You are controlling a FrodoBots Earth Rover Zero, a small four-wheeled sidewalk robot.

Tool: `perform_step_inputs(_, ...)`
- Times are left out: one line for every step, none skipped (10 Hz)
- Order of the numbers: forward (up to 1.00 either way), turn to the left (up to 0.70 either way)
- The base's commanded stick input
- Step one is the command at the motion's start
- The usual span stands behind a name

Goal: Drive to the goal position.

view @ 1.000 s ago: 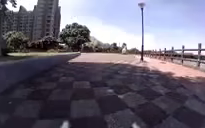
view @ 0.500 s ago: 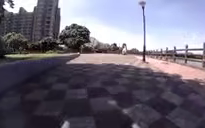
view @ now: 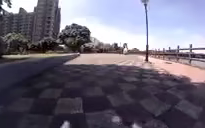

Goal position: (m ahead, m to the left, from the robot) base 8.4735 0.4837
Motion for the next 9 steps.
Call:
perform_step_inputs(0.7, 0.0)
perform_step_inputs(0.7, 0.0)
perform_step_inputs(0.7, 0.0)
perform_step_inputs(0.7, 0.0)
perform_step_inputs(0.7, 0.0)
perform_step_inputs(0.7, 0.0)
perform_step_inputs(0.7, 0.17)
perform_step_inputs(0.7, 0.34)
perform_step_inputs(0.7, 0.02)
